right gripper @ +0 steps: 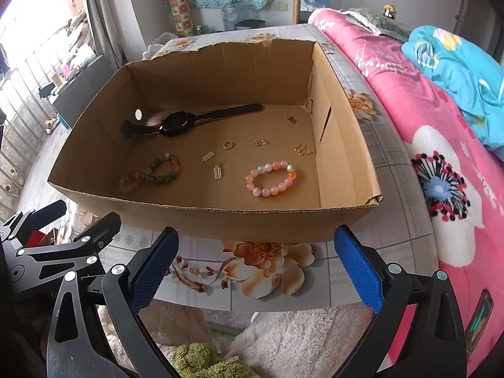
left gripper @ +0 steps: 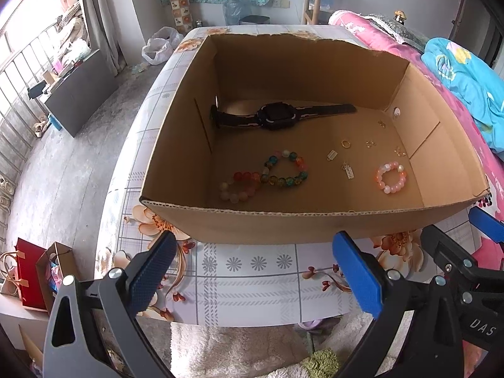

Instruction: Organize jewelry

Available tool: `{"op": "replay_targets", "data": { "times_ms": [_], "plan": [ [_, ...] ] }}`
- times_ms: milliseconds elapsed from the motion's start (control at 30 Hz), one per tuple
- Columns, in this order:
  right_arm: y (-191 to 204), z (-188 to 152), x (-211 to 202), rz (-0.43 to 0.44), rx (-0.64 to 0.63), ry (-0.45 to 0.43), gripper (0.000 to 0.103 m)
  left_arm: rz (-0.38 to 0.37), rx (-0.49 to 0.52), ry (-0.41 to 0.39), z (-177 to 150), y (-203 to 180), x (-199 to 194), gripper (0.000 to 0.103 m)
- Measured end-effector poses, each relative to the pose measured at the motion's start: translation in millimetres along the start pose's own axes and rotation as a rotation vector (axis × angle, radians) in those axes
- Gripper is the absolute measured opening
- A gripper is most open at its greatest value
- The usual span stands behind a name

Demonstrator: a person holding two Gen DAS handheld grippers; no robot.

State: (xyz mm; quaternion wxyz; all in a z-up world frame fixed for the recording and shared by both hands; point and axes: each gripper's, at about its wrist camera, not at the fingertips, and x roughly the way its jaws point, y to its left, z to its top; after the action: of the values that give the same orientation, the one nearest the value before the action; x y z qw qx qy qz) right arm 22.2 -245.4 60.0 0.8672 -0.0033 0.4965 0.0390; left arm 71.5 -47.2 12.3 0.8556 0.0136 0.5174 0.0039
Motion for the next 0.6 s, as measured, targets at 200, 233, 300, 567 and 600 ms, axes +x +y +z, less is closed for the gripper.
{"op": "replay_targets", "data": {
  "times_ms": [200,233,300,567,600],
  "plan": [
    [0.7,-0.5,0.5,-0.003,-0.002,0.0,0.095,-0.004,0.0,0.003,0.9,0.8,0.9,0.097],
    [0.8,-0.3,0.4,-0.003,-0.002,0.0,0.095,-0.003,-0.001,0.002,0.8,0.8,0.9,0.097],
    [1.1,-0.1,0.3,-0.006,-0.002,0.0,0.095,-0.005,-0.002,0.002,0.9,1.1,1.0,0.097],
    [1.0,0.8,0.0,-0.007,-0.005,0.001,0.095,-0.008,-0.005,0.004,1.4,2.7,2.1,0.097],
    [1.1,0.7,0.0,-0.007,-0.006,0.002,0.095,-0.007,-0.005,0.003,1.5,2.7,2.1,0.097]
  ]
}}
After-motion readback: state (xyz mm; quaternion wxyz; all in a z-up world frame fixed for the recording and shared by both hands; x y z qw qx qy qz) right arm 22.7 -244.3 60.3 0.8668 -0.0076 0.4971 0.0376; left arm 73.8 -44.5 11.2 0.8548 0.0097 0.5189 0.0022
